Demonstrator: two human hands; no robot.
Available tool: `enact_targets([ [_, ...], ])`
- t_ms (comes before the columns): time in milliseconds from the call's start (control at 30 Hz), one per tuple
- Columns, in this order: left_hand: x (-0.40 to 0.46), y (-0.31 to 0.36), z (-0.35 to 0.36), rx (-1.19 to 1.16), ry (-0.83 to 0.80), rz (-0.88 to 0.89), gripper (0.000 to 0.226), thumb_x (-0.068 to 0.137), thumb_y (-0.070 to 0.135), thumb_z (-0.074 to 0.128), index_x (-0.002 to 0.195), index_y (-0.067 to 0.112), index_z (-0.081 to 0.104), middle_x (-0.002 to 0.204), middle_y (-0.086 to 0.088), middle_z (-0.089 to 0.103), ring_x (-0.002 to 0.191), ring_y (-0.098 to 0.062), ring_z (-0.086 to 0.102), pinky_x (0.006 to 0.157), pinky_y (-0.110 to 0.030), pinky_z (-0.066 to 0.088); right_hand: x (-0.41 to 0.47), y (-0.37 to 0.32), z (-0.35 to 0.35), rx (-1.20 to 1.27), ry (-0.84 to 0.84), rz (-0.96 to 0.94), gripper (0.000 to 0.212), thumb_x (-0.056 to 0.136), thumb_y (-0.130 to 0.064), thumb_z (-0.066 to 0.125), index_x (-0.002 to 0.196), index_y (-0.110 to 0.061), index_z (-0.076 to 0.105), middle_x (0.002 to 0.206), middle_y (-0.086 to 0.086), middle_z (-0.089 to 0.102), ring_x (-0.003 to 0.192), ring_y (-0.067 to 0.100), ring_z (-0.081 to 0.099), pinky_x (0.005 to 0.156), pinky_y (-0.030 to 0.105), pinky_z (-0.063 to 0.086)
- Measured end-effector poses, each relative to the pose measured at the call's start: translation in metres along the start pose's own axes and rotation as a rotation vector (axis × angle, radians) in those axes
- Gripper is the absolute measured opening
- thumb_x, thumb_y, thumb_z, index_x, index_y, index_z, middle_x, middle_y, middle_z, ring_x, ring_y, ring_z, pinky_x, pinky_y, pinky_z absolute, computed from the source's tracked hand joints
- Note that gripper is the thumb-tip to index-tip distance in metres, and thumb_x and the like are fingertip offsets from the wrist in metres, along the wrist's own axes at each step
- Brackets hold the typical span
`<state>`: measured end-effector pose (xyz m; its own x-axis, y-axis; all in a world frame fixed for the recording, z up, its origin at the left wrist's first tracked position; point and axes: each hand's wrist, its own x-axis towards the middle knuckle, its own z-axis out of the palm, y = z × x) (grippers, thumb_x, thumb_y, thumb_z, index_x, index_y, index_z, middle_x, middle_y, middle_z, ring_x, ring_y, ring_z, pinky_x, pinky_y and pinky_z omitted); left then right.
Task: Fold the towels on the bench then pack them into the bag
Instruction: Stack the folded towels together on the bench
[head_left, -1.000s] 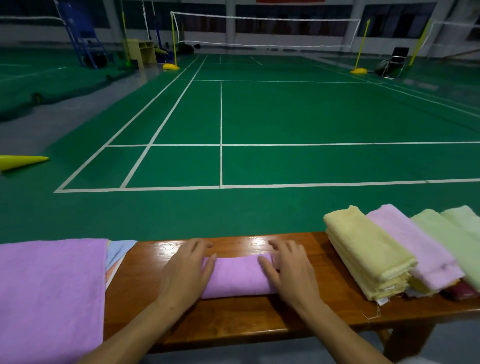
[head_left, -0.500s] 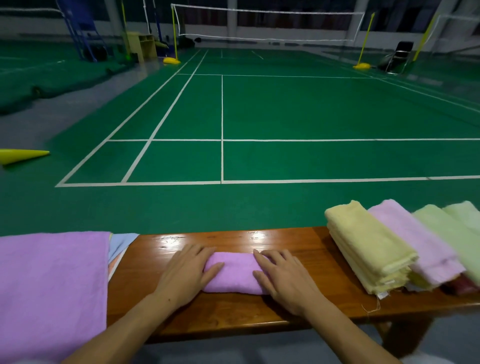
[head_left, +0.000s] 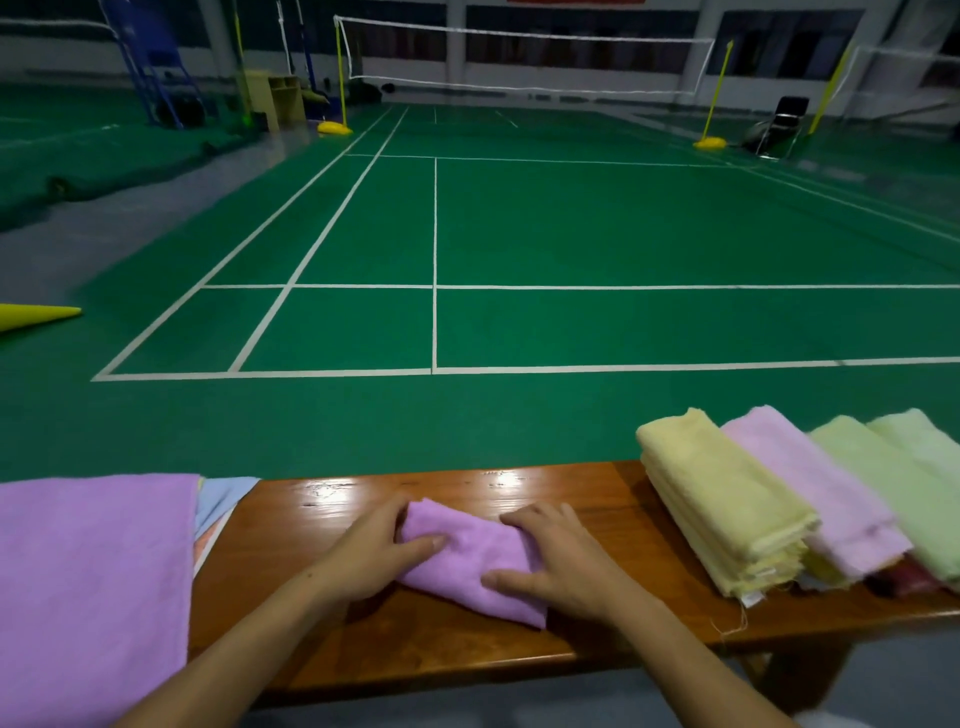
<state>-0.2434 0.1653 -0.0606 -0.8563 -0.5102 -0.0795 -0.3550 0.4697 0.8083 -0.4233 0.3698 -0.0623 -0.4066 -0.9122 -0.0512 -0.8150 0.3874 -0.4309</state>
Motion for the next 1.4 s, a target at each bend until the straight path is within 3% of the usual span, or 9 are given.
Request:
enact_targets([
  [133,-0.003,0.011,0.002,-0.152,0.01,0.071,0.025,0.094,0.029,0.077,0.111,0.022,0.06,0.106,0.008,0.073,0.097,-0.009,0.068,0.085,-0.031,0.056,0.005,0.0,-0.008,0.261,0.012,-0.007,0.066,0.077,-0.076,0.074,0.128,-0.036,0.065,0.116,-0.017,0.07,0.1,0.002,0.061,0.087,0.032,0.056],
  [267,-0.003,0.02,0.001,-0.246,0.06,0.066,0.024,0.096,0.025,0.075,0.109,0.015,0.058,0.102,0.001,0.073,0.089,-0.01,0.068,0.077,-0.032,0.058,0.007,-0.006,-0.005,0.383,-0.022,0.02,0.044,0.082,-0.063,0.077,0.117,-0.04,0.064,0.105,-0.021,0.069,0.094,-0.002,0.064,0.074,0.023,0.056],
  [433,-0.005,0.028,0.001,-0.335,0.165,-0.002,0.022,0.094,0.012,0.076,0.109,0.005,0.061,0.096,0.0,0.076,0.083,-0.006,0.07,0.074,-0.028,0.06,0.001,0.002,-0.014,0.579,0.188,-0.007,0.039,0.088,-0.026,0.08,0.123,-0.031,0.063,0.117,-0.015,0.068,0.11,0.006,0.065,0.092,0.032,0.058],
  [500,-0.006,0.029,0.0,-0.341,0.171,-0.026,0.016,0.095,0.004,0.071,0.109,0.006,0.062,0.092,0.013,0.076,0.079,0.002,0.07,0.069,-0.018,0.059,-0.005,0.005,-0.016,0.586,0.248,-0.008,0.04,0.092,-0.021,0.077,0.127,-0.03,0.062,0.123,-0.017,0.066,0.116,0.003,0.062,0.097,0.03,0.056],
  [633,-0.009,0.034,0.003,-0.323,0.163,-0.017,0.021,0.096,0.0,0.067,0.112,0.013,0.064,0.092,0.025,0.074,0.085,0.005,0.071,0.068,-0.014,0.056,-0.018,0.009,-0.02,0.581,0.295,-0.024,0.043,0.093,-0.02,0.074,0.131,-0.035,0.06,0.125,-0.021,0.065,0.118,0.005,0.062,0.098,0.035,0.057],
  [867,-0.003,0.069,0.018,-0.397,0.156,0.057,0.03,0.096,0.01,0.073,0.123,0.016,0.062,0.105,0.009,0.079,0.098,-0.008,0.075,0.077,-0.021,0.059,-0.057,0.016,-0.043,0.504,0.413,-0.101,0.059,0.092,-0.021,0.074,0.143,-0.039,0.053,0.139,-0.016,0.059,0.128,0.011,0.059,0.103,0.042,0.054],
  [1100,0.037,0.148,0.06,-0.383,0.058,0.161,0.034,0.097,0.016,0.073,0.126,0.019,0.057,0.1,-0.006,0.08,0.091,-0.014,0.075,0.08,-0.031,0.061,-0.107,0.048,-0.093,0.422,0.551,-0.065,0.04,0.097,-0.017,0.068,0.125,-0.045,0.065,0.124,-0.005,0.054,0.118,0.001,0.053,0.094,0.013,0.047],
  [1233,0.062,0.207,0.096,-0.348,-0.028,0.206,0.036,0.097,0.022,0.074,0.128,0.021,0.055,0.102,-0.005,0.078,0.085,-0.009,0.073,0.073,-0.028,0.06,-0.142,0.085,-0.128,0.405,0.603,0.006,0.035,0.097,-0.015,0.068,0.12,-0.042,0.068,0.121,-0.004,0.056,0.117,0.001,0.052,0.091,0.009,0.044],
  [1400,0.097,0.272,0.156,-0.26,-0.129,0.286,0.042,0.098,0.025,0.072,0.134,0.017,0.052,0.109,-0.009,0.075,0.092,-0.018,0.072,0.075,-0.032,0.062,-0.179,0.14,-0.164,0.371,0.676,0.099,0.028,0.094,-0.011,0.069,0.114,-0.03,0.074,0.115,-0.002,0.06,0.109,0.0,0.053,0.083,0.005,0.042],
])
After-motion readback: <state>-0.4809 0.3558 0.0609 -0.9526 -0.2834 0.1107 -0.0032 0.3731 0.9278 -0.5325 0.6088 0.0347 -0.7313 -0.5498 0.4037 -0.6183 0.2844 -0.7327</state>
